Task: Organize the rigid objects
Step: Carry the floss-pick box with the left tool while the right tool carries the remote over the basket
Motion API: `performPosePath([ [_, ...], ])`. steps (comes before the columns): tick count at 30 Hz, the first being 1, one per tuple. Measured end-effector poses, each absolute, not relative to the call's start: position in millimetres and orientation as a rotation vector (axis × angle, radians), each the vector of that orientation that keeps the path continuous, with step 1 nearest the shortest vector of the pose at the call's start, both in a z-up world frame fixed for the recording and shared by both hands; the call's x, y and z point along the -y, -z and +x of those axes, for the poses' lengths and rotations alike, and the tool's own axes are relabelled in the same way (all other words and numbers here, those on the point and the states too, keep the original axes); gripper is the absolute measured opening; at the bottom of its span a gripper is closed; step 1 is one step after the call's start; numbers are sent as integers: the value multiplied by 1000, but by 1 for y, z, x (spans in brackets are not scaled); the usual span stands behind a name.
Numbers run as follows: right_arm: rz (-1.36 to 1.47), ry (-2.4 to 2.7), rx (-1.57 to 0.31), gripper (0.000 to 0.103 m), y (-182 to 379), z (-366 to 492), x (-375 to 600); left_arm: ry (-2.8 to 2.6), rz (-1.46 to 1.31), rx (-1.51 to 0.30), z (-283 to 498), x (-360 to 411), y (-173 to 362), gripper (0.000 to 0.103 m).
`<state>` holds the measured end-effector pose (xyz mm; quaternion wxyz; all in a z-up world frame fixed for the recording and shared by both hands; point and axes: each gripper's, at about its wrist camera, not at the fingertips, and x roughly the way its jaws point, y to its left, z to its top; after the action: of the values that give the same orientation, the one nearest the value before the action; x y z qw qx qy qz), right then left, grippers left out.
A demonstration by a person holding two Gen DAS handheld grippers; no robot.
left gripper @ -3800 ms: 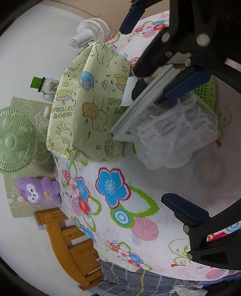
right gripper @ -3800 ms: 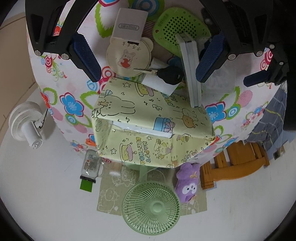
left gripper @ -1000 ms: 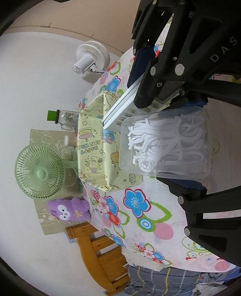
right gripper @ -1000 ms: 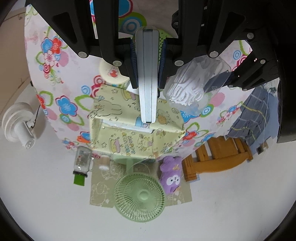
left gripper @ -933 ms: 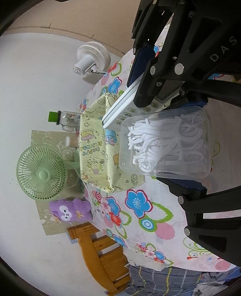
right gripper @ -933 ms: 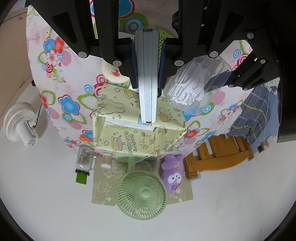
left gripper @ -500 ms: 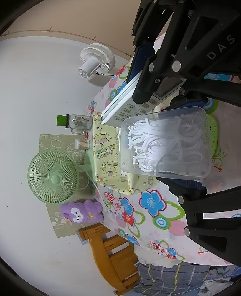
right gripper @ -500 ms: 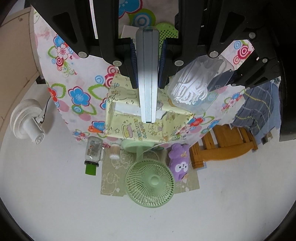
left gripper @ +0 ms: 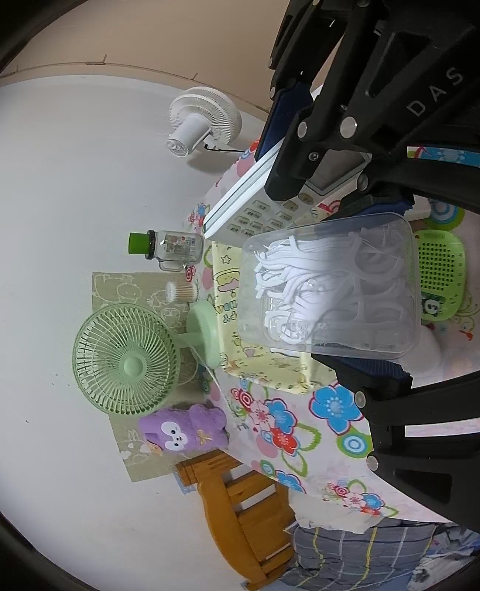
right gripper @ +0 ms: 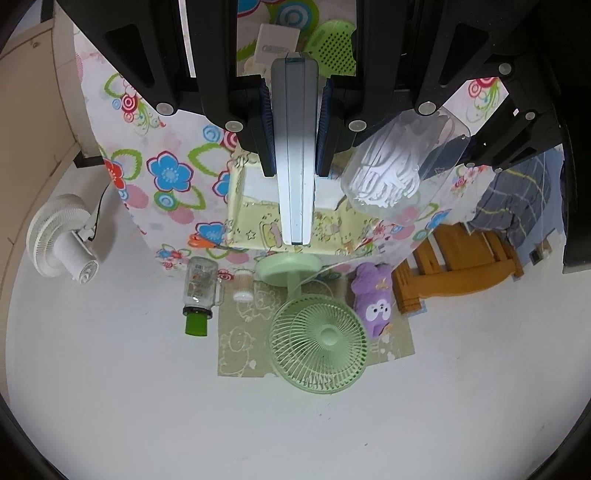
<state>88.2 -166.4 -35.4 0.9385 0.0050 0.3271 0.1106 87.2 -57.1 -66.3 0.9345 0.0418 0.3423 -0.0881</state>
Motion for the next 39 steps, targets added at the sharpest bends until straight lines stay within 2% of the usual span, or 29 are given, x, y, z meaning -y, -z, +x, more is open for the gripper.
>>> performPosePath([
  [21,57,-163,-669,24,40,144,168,172,90,-723,148,56,68,61],
  [39,98,-132,-717,24,62,195,170,144,77,-790,202,49,91,61],
])
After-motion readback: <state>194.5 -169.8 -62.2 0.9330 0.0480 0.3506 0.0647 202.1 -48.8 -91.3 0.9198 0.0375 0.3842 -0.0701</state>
